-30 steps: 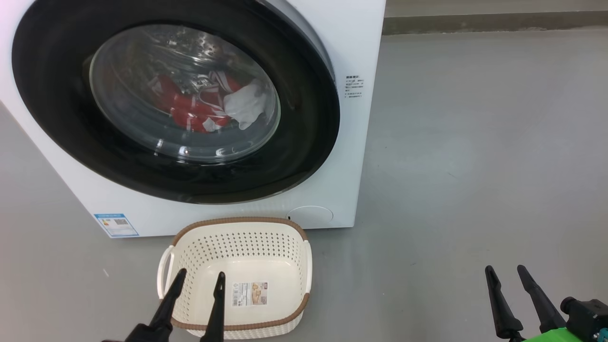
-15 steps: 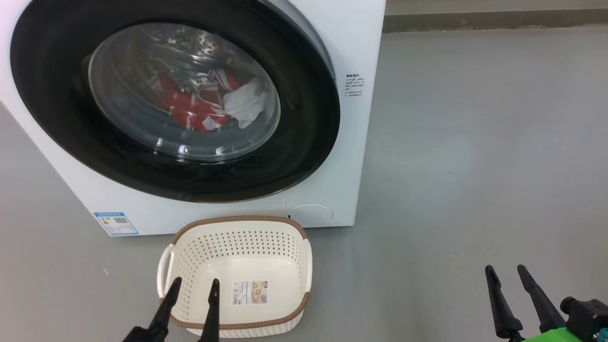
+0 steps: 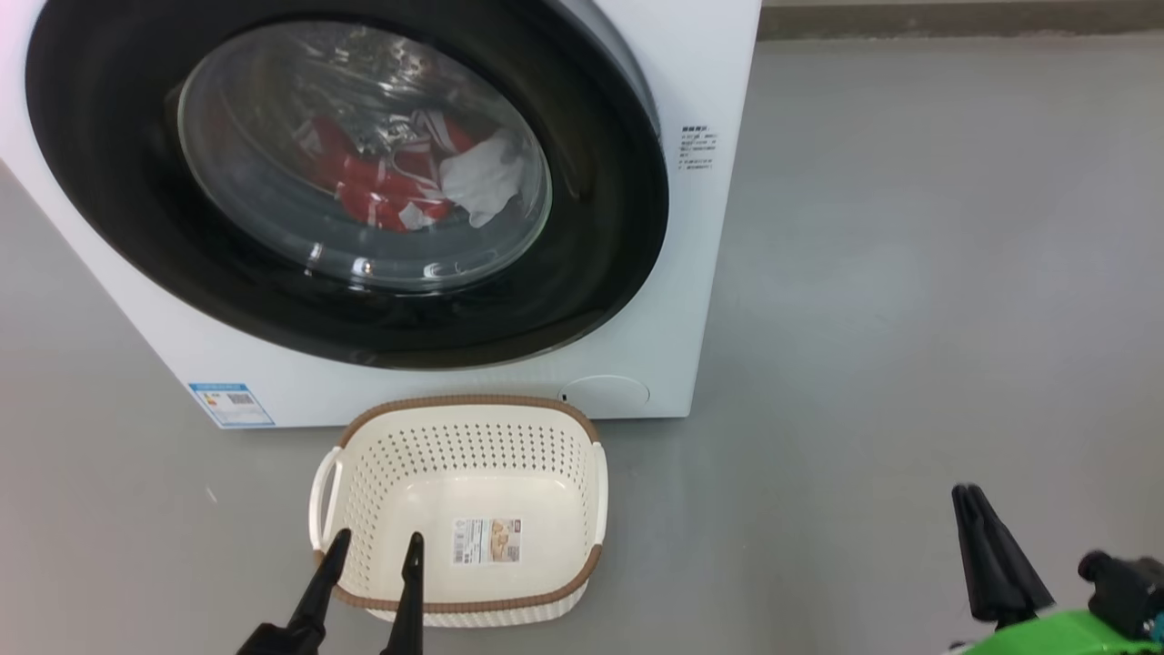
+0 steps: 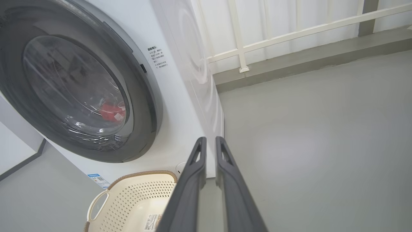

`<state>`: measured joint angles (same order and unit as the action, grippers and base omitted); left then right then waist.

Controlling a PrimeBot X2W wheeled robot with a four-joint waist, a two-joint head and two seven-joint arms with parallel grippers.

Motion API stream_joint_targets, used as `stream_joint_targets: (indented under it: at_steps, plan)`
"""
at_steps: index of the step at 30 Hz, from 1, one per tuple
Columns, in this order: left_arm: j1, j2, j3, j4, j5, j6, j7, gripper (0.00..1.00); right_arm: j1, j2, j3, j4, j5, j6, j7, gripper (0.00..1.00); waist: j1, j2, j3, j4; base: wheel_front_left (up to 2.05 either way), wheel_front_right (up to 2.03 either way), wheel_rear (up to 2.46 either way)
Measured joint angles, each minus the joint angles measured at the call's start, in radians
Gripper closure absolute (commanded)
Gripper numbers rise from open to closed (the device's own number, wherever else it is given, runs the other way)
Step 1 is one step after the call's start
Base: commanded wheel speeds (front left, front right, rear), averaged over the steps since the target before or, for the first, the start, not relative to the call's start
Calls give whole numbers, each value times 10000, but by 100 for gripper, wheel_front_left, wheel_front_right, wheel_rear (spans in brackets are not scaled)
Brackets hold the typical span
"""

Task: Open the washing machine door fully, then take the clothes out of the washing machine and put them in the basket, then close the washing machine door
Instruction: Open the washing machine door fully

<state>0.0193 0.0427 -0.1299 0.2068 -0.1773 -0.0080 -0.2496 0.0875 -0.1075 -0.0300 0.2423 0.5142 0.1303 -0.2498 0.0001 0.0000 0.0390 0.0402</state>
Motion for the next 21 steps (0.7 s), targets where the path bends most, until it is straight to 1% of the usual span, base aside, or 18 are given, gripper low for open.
stream_joint_targets:
  at_steps: [3, 6, 8, 11, 17, 21]
  plan:
    - [-43, 2, -31, -35, 0, 0, 0, 0, -525, 63, 173, -44, 514, 0, 0, 100, 0, 0, 189, 47, 0, 0, 0]
    - [-197, 2, -92, -67, -2, 2, 0, 0, -1379, 115, 405, -125, 1595, 0, -13, 100, 0, 0, 430, 93, 0, 0, 0]
    - [-420, 2, -155, -113, -12, 2, 0, 0, -2010, 19, 644, -130, 2050, 0, -29, 100, 0, 0, 612, 127, 0, 0, 0]
    - [-718, -2, -305, -148, -247, 2, 0, 0, -3013, -240, 949, -130, 2890, 0, -58, 100, 0, 0, 903, 193, 0, 0, 0]
    - [-1221, -4, -575, -150, -456, 4, 0, 0, -4903, -991, 1929, 142, 4289, 0, -29, 100, 0, 0, 1440, 427, 0, 0, 0]
    - [-1510, -6, -704, -165, -639, 92, 0, 0, -5943, -1480, 2460, 343, 5808, 0, 704, 100, 0, 0, 1729, 659, 0, 0, 0]
